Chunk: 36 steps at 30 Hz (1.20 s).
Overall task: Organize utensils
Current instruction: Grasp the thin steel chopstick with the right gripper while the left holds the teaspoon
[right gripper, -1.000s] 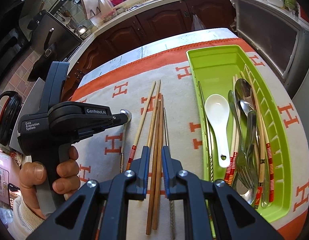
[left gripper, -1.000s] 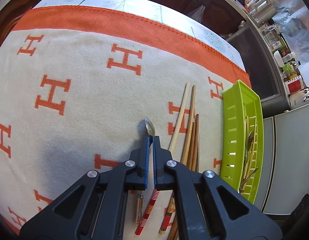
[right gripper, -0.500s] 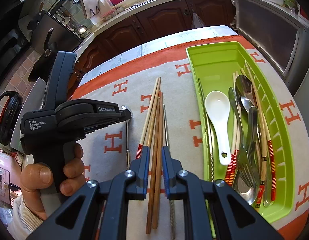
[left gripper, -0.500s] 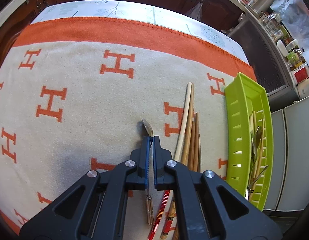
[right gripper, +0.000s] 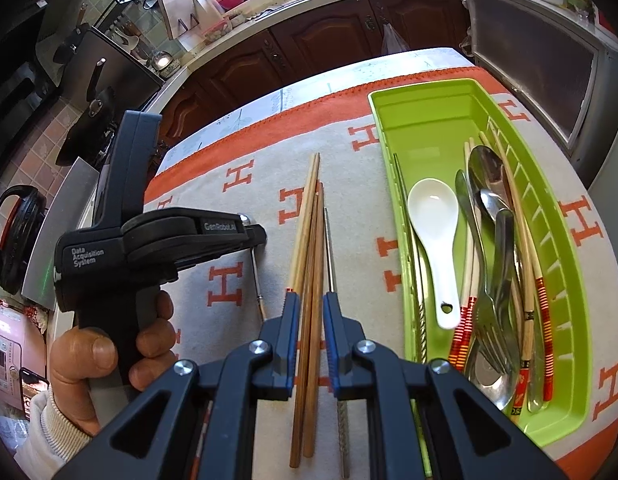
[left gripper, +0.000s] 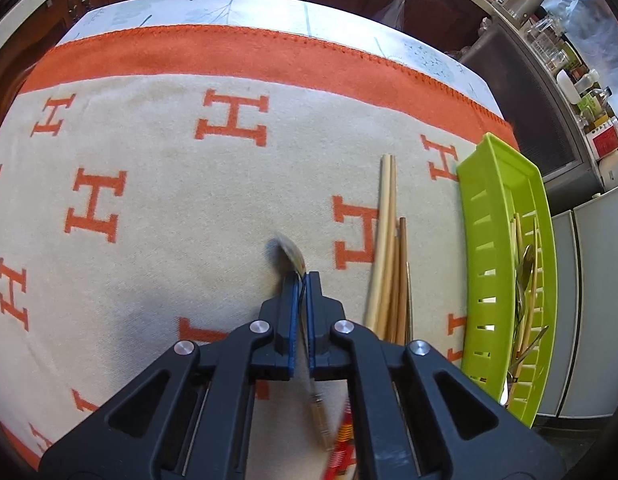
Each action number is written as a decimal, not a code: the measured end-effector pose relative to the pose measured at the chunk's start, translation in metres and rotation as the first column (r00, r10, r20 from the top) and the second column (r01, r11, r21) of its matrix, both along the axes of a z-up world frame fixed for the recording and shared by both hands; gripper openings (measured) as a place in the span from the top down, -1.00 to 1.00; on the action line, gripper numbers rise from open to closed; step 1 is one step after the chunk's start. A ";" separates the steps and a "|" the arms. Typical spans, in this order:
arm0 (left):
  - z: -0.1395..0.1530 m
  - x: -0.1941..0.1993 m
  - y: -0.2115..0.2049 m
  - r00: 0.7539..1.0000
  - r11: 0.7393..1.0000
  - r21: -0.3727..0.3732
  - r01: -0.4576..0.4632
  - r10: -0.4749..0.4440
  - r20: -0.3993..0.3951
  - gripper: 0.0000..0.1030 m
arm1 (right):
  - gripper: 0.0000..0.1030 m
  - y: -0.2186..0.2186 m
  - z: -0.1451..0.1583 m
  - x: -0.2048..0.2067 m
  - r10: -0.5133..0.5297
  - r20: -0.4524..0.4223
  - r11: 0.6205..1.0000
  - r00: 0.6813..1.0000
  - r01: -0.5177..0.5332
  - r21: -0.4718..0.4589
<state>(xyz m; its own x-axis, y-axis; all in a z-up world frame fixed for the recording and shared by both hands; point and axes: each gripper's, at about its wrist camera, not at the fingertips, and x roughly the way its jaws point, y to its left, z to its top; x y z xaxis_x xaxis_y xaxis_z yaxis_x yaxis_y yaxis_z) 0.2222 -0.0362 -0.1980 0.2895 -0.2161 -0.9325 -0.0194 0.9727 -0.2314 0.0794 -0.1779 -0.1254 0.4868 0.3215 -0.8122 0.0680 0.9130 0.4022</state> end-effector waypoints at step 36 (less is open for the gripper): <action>0.024 -0.083 0.106 0.998 0.980 -0.187 0.061 -0.054 0.042 1.00 | 0.76 0.080 -0.032 0.042 0.120 -0.090 0.942 0.989 -0.142 -0.303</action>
